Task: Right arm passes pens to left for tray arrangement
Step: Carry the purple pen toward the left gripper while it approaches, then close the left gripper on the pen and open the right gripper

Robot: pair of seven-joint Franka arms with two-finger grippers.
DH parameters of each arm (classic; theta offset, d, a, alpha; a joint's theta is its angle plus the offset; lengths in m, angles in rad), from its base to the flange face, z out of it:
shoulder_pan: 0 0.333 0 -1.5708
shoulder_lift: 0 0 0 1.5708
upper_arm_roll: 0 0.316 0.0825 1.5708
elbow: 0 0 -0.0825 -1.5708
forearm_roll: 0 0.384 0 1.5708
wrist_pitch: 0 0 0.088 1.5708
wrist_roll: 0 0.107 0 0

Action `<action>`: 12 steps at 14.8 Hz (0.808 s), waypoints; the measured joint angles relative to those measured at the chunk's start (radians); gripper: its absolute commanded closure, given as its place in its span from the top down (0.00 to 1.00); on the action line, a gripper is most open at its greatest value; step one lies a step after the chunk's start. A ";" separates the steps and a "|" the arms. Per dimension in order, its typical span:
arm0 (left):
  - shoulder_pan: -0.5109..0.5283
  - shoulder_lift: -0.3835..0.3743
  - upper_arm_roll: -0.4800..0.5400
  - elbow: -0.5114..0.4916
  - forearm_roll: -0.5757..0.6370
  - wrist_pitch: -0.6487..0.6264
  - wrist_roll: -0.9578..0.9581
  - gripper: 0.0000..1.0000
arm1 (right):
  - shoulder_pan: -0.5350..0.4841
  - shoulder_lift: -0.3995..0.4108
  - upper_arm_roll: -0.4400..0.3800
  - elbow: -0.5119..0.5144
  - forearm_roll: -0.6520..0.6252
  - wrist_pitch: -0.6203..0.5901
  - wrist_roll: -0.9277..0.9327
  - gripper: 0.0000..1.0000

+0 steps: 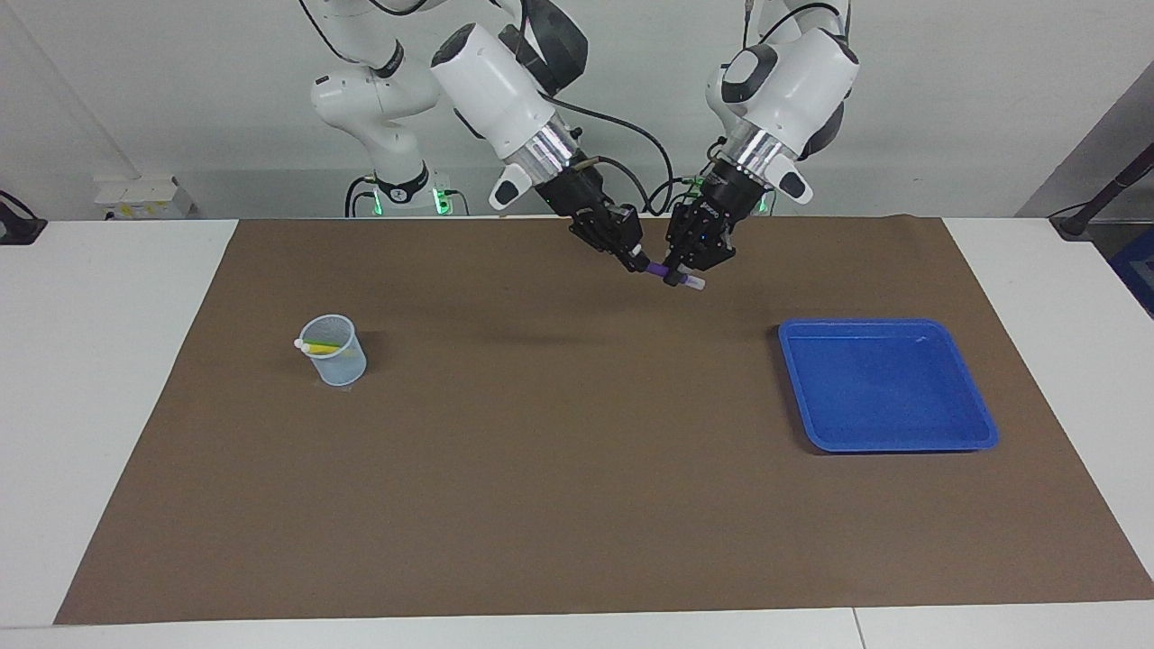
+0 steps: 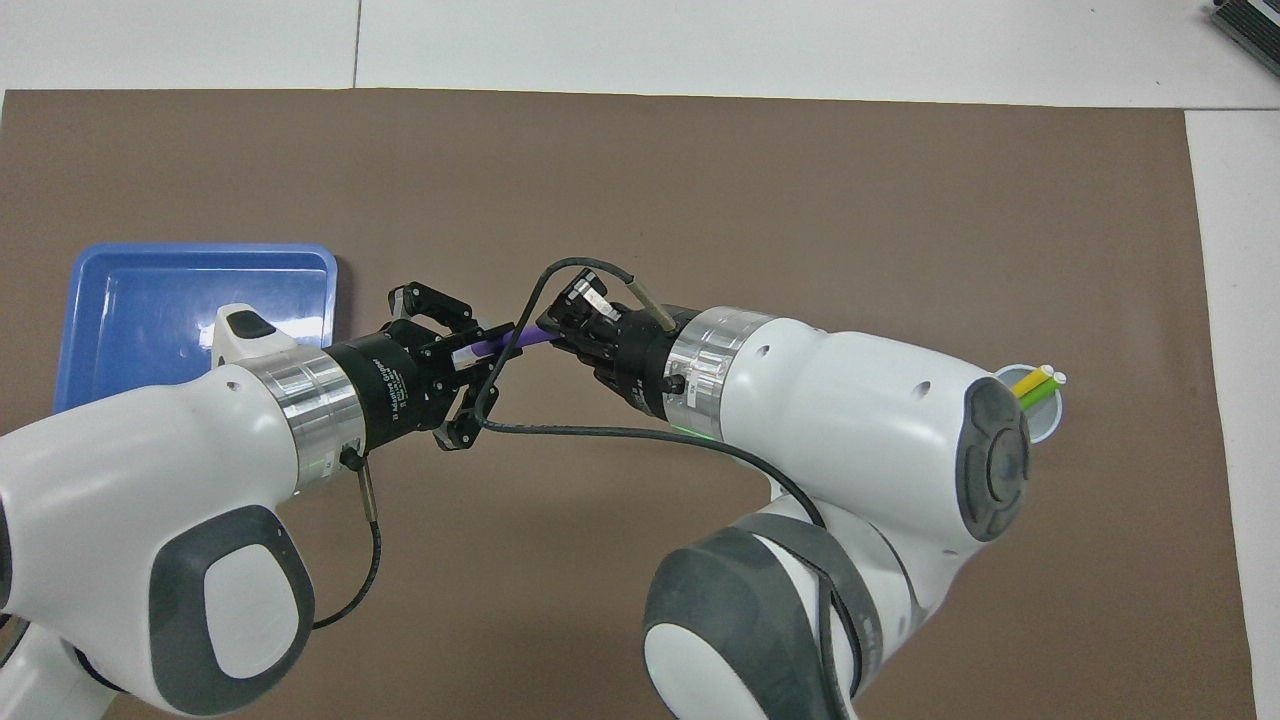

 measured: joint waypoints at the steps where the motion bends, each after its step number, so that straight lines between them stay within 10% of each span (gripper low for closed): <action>1: 0.001 0.000 0.001 0.001 0.000 -0.004 0.007 0.00 | 0.000 -0.001 0.000 -0.001 0.002 0.000 0.000 0.00; 4: 0.001 0.000 0.001 0.004 0.000 -0.008 0.018 0.00 | 0.000 -0.003 0.000 -0.002 0.004 0.000 0.000 0.01; 7: 0.000 0.000 0.001 0.005 0.000 -0.014 0.020 0.00 | -0.001 -0.003 0.000 -0.002 0.007 0.001 0.000 1.00; 12: -0.001 -0.005 -0.010 0.005 0.000 -0.045 0.026 0.00 | -0.008 -0.003 -0.009 0.003 0.007 0.001 -0.007 1.00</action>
